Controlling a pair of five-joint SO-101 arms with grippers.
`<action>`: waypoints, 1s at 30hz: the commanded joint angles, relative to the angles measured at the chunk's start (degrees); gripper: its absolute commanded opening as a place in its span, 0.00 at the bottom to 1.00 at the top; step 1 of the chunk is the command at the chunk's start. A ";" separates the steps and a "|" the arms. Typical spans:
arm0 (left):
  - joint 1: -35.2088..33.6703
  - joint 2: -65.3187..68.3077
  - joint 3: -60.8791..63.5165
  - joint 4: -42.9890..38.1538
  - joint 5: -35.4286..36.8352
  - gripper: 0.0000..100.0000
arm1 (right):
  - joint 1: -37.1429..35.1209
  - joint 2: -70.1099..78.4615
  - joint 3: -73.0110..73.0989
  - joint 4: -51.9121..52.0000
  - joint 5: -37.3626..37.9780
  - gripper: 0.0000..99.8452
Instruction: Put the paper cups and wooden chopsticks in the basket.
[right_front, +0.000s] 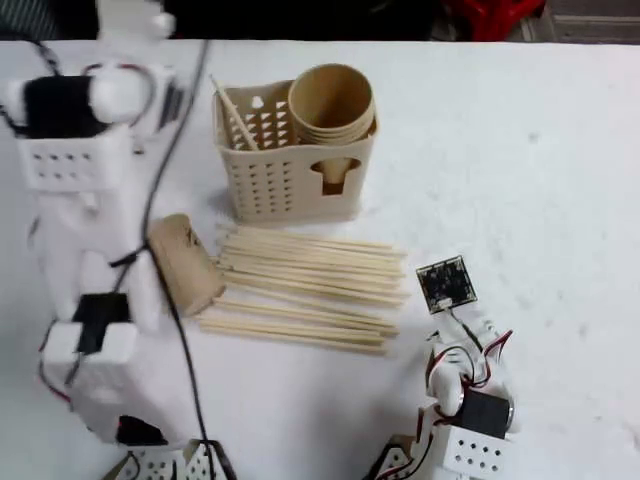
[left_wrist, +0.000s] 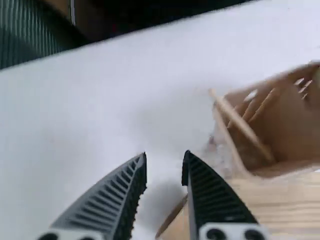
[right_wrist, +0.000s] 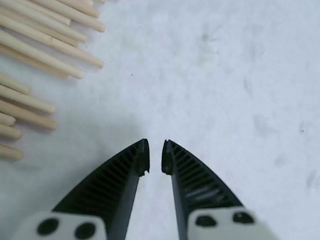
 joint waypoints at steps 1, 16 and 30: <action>-8.66 -6.99 19.43 -2.02 -7.65 0.14 | -0.48 -0.13 0.44 -0.48 0.53 0.06; -7.16 -6.99 41.76 -6.68 -17.23 0.27 | -0.48 -0.04 0.44 -0.48 0.53 0.06; -6.37 4.70 41.14 -12.04 -14.15 0.27 | -0.31 -0.04 0.44 -0.48 0.53 0.06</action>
